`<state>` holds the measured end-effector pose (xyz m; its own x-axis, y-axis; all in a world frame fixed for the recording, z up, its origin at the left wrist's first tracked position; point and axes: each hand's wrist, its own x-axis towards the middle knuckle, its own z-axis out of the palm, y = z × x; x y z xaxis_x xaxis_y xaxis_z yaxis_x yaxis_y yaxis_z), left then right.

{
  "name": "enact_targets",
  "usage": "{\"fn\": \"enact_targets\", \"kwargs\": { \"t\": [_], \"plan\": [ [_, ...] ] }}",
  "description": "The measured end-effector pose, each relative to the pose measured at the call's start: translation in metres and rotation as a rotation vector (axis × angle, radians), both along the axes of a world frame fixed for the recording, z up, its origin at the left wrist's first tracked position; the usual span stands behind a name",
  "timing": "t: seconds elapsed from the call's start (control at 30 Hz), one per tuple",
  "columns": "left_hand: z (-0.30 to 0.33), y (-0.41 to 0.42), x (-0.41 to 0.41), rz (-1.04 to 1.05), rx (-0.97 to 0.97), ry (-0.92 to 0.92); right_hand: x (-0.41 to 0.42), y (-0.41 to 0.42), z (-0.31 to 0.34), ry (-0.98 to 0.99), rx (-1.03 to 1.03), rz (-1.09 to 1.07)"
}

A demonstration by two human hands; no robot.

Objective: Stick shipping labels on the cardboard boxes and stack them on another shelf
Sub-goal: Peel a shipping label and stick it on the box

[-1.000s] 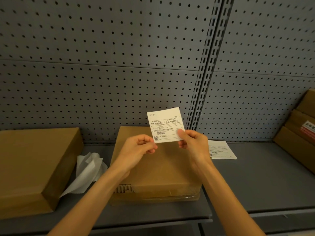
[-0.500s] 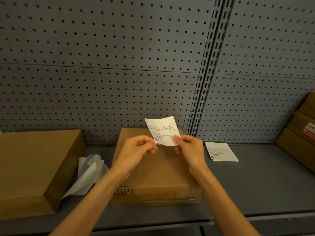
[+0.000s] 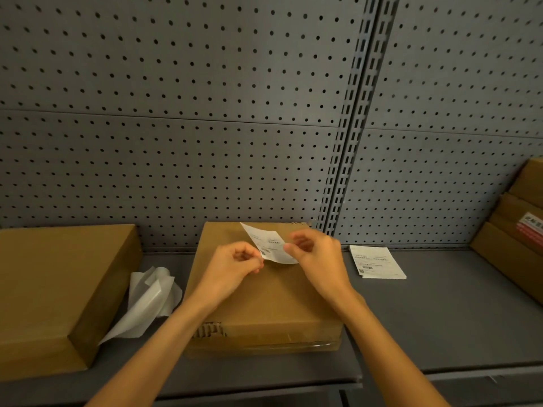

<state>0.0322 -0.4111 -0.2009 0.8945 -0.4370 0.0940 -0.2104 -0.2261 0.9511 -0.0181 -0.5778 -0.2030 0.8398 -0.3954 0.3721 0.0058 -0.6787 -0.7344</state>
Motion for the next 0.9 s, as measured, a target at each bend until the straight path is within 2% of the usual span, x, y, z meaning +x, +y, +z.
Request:
{"fn": "enact_targets", "kwargs": {
  "t": [0.13, 0.37, 0.67, 0.9],
  "plan": [
    [-0.002, -0.002, 0.002, -0.020, 0.011, -0.029, -0.005, 0.015, 0.006, 0.017, -0.042, 0.185],
    [-0.004, -0.002, 0.003, -0.050, 0.018, -0.063, -0.005, 0.020, 0.002, 0.076, -0.086, 0.242],
    [-0.004, 0.002, 0.001, -0.036, 0.050, -0.114, -0.004, 0.018, 0.002, 0.031, -0.082, 0.162],
    [-0.002, 0.015, 0.008, 0.056, 0.077, -0.122, -0.004, 0.003, 0.013, -0.031, 0.046, 0.052]
  ]
}}
